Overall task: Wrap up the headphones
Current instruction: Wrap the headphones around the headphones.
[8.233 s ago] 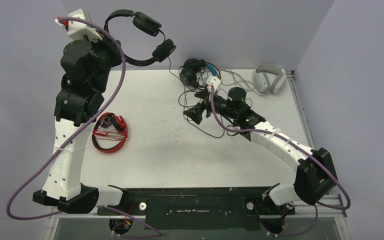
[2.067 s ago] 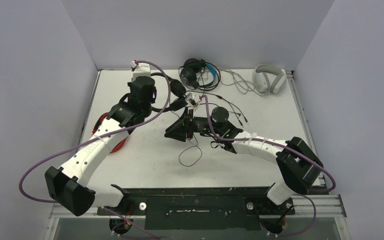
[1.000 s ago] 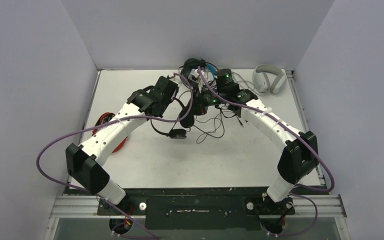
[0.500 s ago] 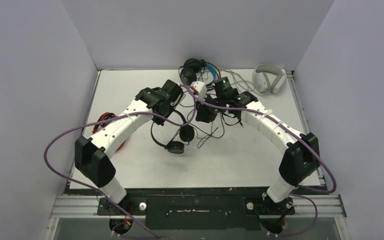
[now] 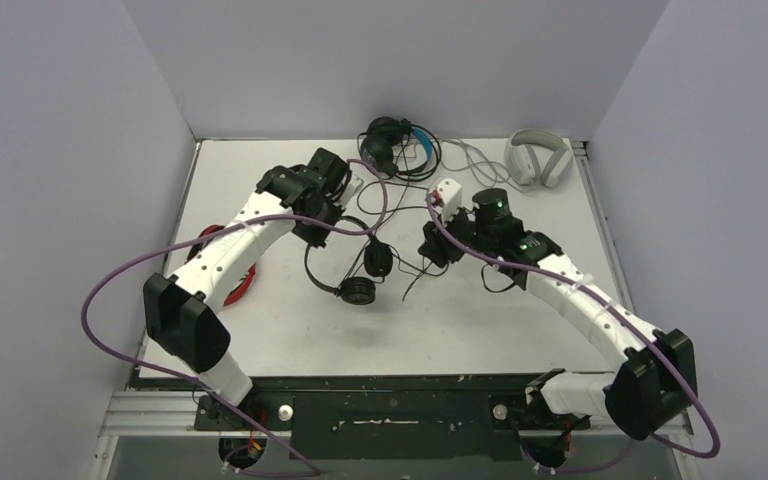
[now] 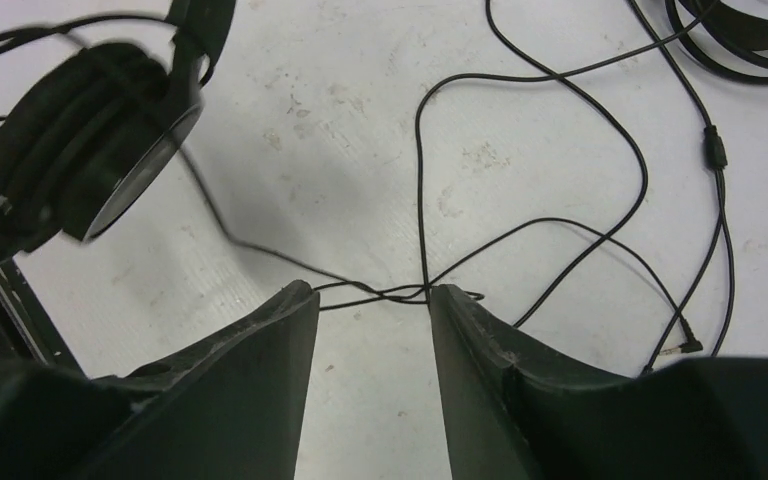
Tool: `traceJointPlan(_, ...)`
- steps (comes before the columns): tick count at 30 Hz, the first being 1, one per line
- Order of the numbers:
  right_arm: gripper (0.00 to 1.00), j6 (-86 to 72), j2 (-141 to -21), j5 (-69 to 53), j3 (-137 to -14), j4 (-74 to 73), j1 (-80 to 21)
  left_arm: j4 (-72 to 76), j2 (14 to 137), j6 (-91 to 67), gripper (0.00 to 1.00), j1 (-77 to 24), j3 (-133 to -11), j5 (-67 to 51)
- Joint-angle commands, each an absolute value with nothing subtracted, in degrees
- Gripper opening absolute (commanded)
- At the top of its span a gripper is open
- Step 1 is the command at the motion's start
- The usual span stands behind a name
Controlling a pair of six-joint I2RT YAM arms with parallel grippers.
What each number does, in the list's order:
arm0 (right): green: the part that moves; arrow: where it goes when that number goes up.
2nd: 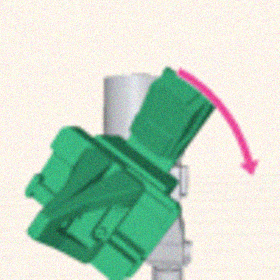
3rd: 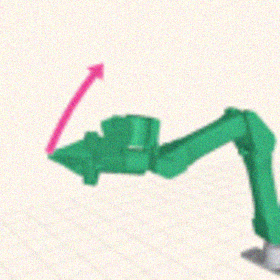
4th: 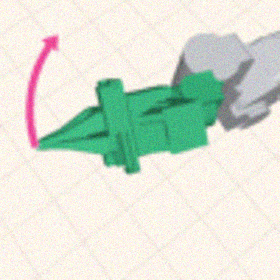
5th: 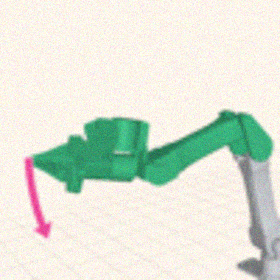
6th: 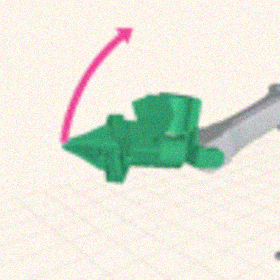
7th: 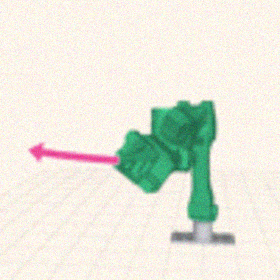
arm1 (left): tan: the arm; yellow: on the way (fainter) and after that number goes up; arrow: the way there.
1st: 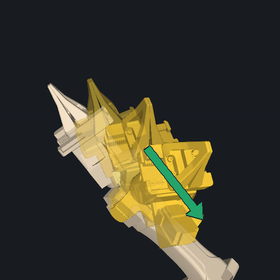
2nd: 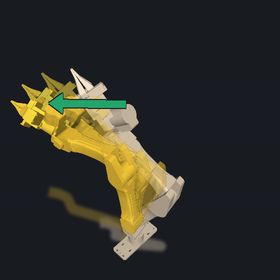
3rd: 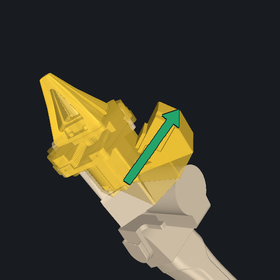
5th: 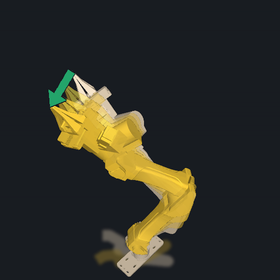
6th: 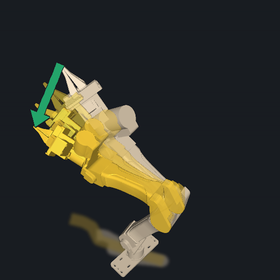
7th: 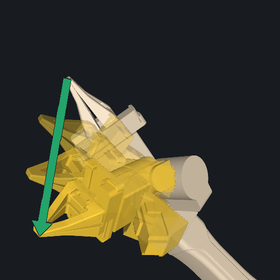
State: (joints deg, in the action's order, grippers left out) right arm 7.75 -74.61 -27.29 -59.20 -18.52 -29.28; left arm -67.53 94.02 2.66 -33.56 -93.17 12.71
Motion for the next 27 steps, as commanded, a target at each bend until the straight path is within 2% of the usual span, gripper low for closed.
traceJointPlan(1, 0.5, 5.3, -66.1, -26.6, -52.5, -11.9, -29.9, -66.9, 93.4, 0.3, 0.0, -30.1, -96.7, 7.0)
traceJointPlan(5, 0.73, 4.3, -61.9, -27.5, -45.7, -3.6, -31.8, -66.9, 93.1, -2.1, 0.0, -29.3, -99.0, 2.9)
traceJointPlan(9, 0.89, 6.2, -63.2, -24.1, -42.7, 3.6, -35.2, -67.6, 92.5, -3.0, 0.0, -28.5, -101.0, 0.0)
traceJointPlan(15, 0.95, 6.7, -67.4, -21.5, -38.0, 20.6, -35.6, -67.8, 90.5, -4.1, 0.0, -28.1, -102.7, -6.0)
traceJointPlan(18, 0.94, 6.5, -69.9, -22.3, -37.2, 28.9, -34.4, -67.3, 89.5, -5.0, 0.0, -28.1, -103.3, -7.5)
traceJointPlan(21, 0.89, 6.4, -72.4, -23.9, -37.0, 34.3, -33.7, -66.8, 88.7, -5.7, 0.0, -28.1, -103.5, -8.7)
traceJointPlan(24, 0.78, 6.0, -74.9, -27.2, -37.4, 37.6, -32.9, -65.8, 88.1, -6.7, 0.0, -28.1, -104.0, -10.6)
traceJointPlan(27, 0.57, 3.6, -77.0, -31.0, -36.8, 43.1, -32.1, -64.7, 87.7, -8.0, 0.0, -27.9, -104.9, -13.1)
